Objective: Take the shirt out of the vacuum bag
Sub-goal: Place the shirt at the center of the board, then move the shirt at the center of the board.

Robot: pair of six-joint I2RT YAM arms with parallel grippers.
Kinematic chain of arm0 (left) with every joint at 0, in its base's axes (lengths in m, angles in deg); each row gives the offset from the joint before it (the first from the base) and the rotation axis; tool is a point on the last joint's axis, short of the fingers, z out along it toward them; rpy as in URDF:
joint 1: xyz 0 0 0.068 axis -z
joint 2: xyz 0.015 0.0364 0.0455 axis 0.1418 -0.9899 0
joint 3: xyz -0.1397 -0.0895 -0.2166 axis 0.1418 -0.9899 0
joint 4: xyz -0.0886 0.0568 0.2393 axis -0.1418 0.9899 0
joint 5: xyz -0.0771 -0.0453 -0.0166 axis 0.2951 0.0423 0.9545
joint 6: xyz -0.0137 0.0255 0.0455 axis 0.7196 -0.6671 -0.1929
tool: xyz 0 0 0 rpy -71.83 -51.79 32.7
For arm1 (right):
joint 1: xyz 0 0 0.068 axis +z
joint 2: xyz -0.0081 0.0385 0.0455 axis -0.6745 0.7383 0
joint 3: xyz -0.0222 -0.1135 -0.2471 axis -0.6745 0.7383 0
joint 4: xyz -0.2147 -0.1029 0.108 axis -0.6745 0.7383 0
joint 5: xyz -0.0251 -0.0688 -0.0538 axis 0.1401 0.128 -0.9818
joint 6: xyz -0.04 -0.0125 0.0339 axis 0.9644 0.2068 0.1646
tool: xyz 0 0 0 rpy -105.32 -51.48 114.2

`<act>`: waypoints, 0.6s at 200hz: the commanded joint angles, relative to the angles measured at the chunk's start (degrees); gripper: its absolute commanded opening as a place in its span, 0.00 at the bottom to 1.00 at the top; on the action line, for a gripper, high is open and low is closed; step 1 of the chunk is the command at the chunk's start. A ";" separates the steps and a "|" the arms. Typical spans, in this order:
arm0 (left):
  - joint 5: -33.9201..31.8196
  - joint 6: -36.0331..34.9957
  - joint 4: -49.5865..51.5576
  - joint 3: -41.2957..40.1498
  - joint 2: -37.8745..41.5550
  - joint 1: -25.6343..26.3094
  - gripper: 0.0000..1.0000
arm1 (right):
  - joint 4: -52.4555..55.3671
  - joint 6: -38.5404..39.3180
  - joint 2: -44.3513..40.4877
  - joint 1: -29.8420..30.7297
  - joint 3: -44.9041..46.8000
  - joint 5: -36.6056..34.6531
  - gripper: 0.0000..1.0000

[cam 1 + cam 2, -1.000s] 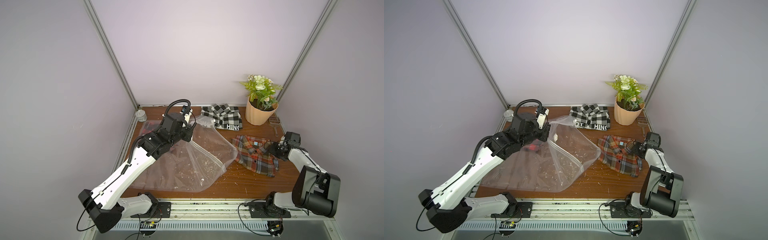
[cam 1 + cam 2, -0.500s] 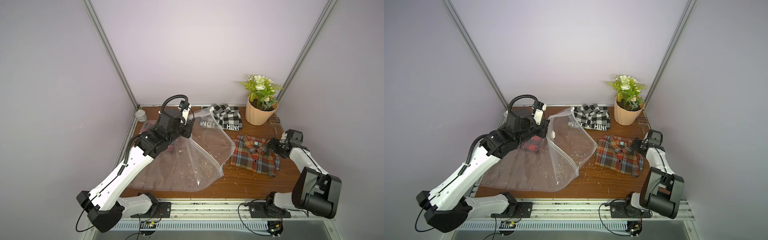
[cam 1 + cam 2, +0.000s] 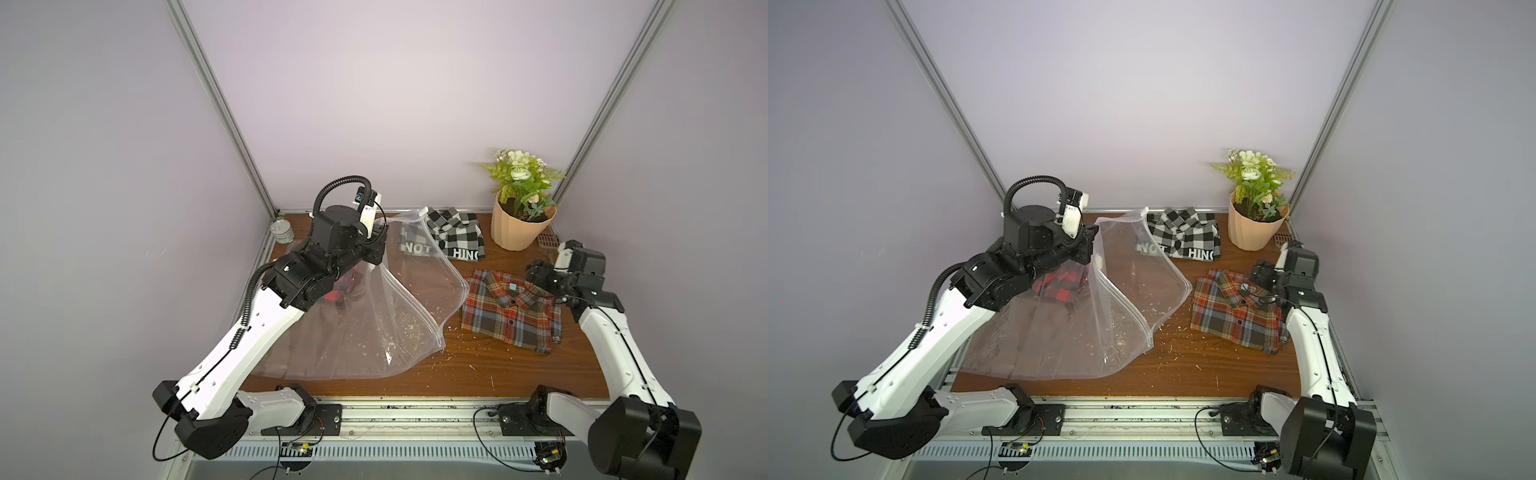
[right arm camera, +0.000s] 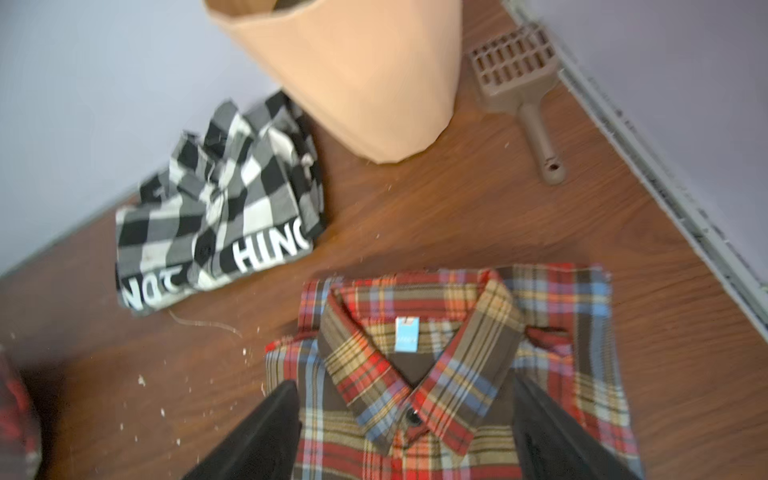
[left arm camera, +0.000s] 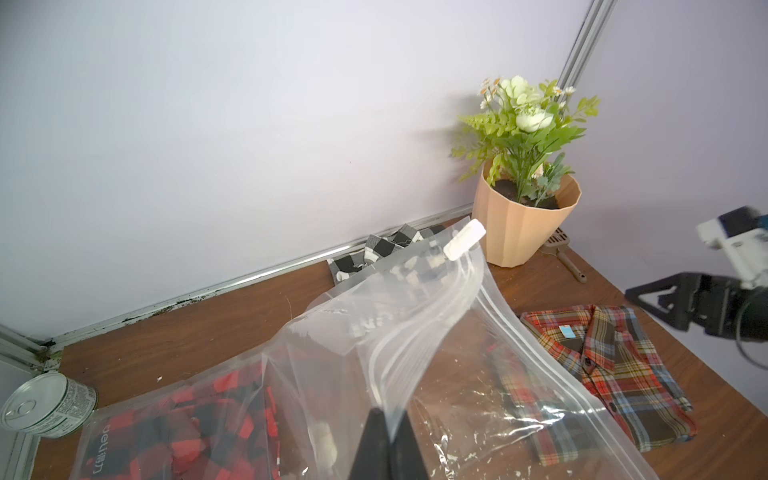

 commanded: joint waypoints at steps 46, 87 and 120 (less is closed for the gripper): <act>-0.99 -1.01 -2.02 2.75 1.24 -0.73 0.00 | 0.90 -7.95 3.40 8.86 9.20 -11.19 0.83; -1.42 -0.74 -3.06 1.70 1.72 -0.78 0.01 | -1.92 -9.52 9.35 11.67 10.82 -14.41 0.82; -1.84 -0.84 -3.13 2.49 1.65 -0.90 0.00 | -4.10 -9.96 14.47 14.79 11.14 -15.33 0.82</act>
